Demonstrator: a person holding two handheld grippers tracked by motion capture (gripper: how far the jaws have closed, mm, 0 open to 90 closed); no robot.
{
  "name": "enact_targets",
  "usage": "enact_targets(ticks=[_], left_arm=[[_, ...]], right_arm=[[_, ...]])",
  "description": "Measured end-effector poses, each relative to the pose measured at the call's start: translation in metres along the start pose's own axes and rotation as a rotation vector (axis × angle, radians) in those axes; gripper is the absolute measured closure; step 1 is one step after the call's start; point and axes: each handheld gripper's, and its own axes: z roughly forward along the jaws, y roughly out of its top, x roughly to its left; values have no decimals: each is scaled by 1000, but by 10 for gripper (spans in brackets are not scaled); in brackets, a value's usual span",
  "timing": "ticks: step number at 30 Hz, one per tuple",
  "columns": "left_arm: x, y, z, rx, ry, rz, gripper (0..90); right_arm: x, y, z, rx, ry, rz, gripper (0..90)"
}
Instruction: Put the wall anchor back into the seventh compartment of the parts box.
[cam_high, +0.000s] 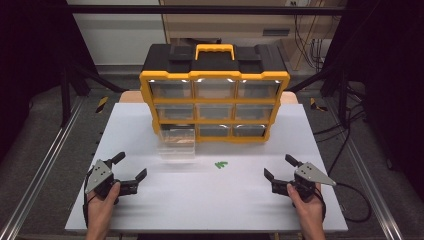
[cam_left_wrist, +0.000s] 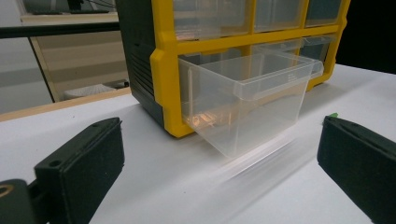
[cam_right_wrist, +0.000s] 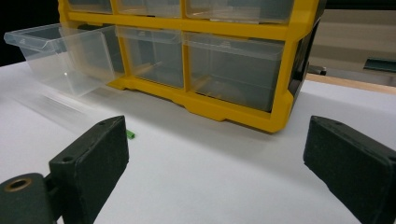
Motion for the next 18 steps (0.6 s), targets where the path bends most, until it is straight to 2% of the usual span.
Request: enact_targets(ticks=[9, 10, 13, 18], left_arm=[[1, -1, 0, -4, 15, -5, 6], [1, -1, 1, -2, 15, -6, 6], [0, -2, 1, 5, 16, -6, 6], [1, -2, 2, 4, 11, -11, 6]], right_arm=[[4, 0, 4, 52, -10, -23, 62], [6, 1, 6, 76, -24, -35, 62], [9, 3, 10, 102, -29, -40, 57], [16, 9, 21, 159, -21, -70, 65]])
